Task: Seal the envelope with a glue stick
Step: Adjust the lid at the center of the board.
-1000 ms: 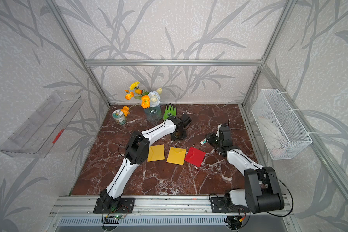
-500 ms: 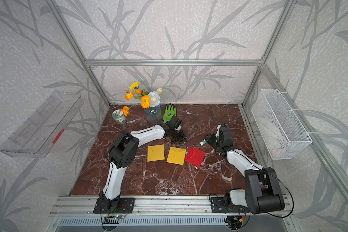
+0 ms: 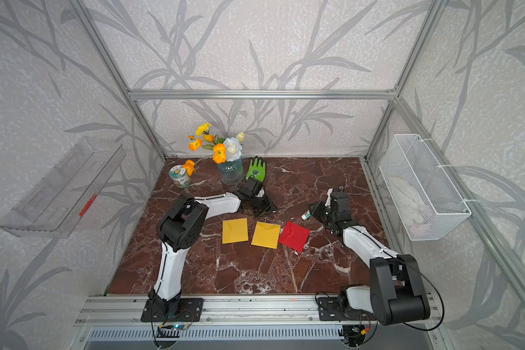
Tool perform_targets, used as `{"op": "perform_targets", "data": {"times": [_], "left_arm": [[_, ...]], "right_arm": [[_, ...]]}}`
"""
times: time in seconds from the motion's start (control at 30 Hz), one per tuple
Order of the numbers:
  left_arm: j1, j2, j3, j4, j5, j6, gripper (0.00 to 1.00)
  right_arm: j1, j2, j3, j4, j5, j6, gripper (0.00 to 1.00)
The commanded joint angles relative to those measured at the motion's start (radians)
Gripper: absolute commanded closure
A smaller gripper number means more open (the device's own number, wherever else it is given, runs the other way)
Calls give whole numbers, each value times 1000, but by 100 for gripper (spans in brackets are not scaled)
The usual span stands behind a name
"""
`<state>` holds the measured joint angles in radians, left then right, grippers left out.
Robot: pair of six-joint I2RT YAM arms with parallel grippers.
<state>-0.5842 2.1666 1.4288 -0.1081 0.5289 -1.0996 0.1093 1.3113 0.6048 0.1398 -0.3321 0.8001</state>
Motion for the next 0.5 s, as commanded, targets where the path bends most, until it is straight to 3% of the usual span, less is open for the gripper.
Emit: {"op": "perform_targets", "data": {"times": [0.0,0.47], "left_arm": [[4,3,-2,-155,-38,23,65],[5,-22,11,-300,-74,91,53]], "right_arm": [[-2,-27,8,-8,5,6,100],[-1,-15,-11,31,-12,-5,100]]}}
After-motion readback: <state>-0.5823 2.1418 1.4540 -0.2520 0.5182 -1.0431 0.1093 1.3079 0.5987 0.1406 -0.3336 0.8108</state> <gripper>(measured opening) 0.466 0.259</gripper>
